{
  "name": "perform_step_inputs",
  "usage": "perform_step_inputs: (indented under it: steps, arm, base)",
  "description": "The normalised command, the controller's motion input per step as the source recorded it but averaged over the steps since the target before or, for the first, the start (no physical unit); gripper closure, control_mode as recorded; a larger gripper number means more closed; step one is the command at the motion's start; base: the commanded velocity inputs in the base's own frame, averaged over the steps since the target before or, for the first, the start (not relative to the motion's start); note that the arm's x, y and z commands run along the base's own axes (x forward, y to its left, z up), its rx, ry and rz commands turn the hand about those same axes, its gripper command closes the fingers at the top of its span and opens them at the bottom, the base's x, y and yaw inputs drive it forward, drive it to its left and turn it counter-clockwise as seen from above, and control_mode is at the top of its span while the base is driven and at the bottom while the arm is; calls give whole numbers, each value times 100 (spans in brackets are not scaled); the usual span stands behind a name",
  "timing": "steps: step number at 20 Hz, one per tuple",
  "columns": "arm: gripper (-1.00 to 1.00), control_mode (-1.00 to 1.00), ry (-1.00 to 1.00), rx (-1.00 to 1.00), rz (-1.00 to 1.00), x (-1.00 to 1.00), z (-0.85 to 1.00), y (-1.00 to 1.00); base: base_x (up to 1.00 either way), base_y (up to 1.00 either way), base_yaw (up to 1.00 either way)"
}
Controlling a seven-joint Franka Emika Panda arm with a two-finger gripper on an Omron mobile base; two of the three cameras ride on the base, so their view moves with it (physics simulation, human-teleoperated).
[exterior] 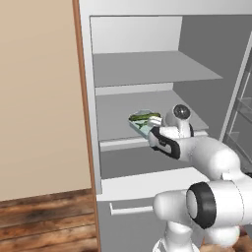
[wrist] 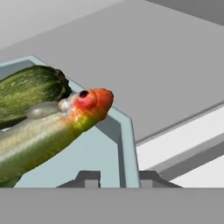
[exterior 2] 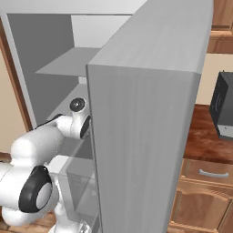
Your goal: Place the tupperware containing the fish and squash meal in the microwave. Close the microwave door and press the start button to reheat the meal.
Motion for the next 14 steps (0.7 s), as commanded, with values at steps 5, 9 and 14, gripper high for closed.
perform_step_inputs:
  steps: [5,9,14]
  arm:
    - [100,-100,-1,0,-3,-78,80,0]
    - [100,-100,1,0,-6,-59,81,0]
    - [100,-100,10,0,-3,-58,51,0]
  base:
    - [0,0,0]
    - [0,0,0]
    - [0,0,0]
